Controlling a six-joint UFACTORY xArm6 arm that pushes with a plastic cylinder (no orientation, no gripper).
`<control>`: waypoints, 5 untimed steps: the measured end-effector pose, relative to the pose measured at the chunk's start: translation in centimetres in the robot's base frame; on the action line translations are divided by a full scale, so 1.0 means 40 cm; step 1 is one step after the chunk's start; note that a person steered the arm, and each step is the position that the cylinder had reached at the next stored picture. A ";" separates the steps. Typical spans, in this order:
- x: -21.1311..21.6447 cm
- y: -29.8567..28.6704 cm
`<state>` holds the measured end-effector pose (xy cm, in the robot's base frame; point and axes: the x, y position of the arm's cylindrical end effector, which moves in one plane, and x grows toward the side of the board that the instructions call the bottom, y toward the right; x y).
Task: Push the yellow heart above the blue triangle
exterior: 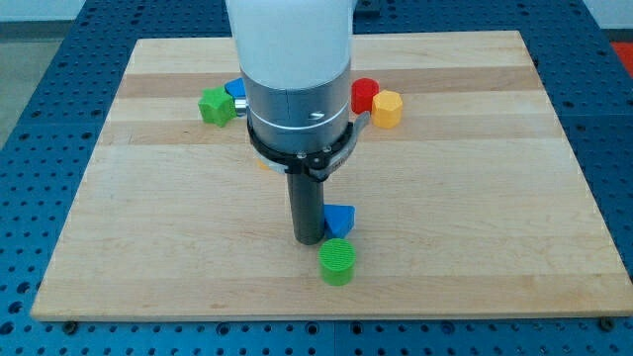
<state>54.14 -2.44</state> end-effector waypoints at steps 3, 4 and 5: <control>-0.093 -0.187; -0.213 -0.205; -0.328 -0.196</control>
<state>41.00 -10.26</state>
